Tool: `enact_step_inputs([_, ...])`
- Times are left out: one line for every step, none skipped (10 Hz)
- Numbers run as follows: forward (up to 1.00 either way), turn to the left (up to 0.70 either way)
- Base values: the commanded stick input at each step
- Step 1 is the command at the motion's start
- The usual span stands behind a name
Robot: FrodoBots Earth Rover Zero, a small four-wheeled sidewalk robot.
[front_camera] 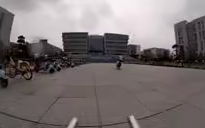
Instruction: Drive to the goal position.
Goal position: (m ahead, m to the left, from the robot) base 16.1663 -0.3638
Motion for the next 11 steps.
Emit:
enact_step_inputs([1.0,-0.07])
enact_step_inputs([1.0,-0.21])
enact_step_inputs([1.0,-0.35])
enact_step_inputs([1.0,0.0])
enact_step_inputs([1.0,0.0])
enact_step_inputs([1.0,0.0])
enact_step_inputs([1.0,0.0])
enact_step_inputs([1.0,0.0])
enact_step_inputs([1.0,0.19])
enact_step_inputs([1.0,0.4])
enact_step_inputs([1.0,0.31])
